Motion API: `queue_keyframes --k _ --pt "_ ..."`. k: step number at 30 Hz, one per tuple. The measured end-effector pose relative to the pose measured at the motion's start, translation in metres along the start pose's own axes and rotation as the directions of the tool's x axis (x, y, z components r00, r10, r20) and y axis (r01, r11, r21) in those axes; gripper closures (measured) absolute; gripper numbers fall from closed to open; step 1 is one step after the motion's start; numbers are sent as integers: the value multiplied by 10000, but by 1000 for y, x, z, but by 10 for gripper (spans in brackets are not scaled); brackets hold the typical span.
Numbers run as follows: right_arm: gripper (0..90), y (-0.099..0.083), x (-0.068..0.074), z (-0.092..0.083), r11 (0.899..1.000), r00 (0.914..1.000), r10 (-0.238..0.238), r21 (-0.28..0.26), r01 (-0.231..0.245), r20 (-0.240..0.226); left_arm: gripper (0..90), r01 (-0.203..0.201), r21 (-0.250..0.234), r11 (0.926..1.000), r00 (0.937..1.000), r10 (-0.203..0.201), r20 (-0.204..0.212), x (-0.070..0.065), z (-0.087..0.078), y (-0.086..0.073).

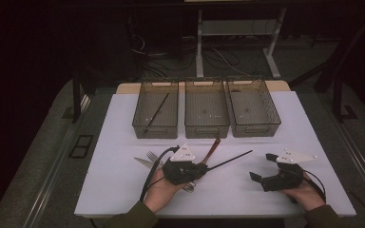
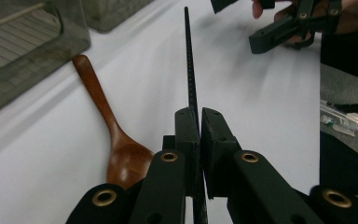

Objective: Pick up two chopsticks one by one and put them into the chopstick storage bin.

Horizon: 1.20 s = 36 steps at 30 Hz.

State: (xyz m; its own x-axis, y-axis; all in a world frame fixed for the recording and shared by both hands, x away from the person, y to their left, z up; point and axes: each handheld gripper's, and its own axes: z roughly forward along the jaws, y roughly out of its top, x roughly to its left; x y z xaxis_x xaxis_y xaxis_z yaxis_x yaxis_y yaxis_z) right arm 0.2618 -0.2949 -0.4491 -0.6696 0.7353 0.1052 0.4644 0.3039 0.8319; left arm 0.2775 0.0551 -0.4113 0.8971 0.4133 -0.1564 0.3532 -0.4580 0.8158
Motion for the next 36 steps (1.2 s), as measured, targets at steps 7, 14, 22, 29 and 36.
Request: queue_keyframes --k 7,14,22,29,36 --pt "15 0 0 0 10000 10000 0 5 0 3 851 -124 -368 9992 9999 123 -31 9 -17 4" --pt "15 0 0 0 10000 10000 -1 1 1 -2 850 -17 -646 9979 9998 4 -195 18 -31 8" --pt "15 0 1 1 10000 10000 -5 24 5 -3 850 138 -865 9962 9986 -182 -502 32 -49 11" --pt "15 0 0 1 10000 10000 40 19 -40 11 850 291 -1183 9925 9948 -403 -935 45 -65 14" --pt "15 0 -1 0 10000 10000 67 2 -67 63 850 170 -1148 9932 9885 -339 -1474 60 -79 24"
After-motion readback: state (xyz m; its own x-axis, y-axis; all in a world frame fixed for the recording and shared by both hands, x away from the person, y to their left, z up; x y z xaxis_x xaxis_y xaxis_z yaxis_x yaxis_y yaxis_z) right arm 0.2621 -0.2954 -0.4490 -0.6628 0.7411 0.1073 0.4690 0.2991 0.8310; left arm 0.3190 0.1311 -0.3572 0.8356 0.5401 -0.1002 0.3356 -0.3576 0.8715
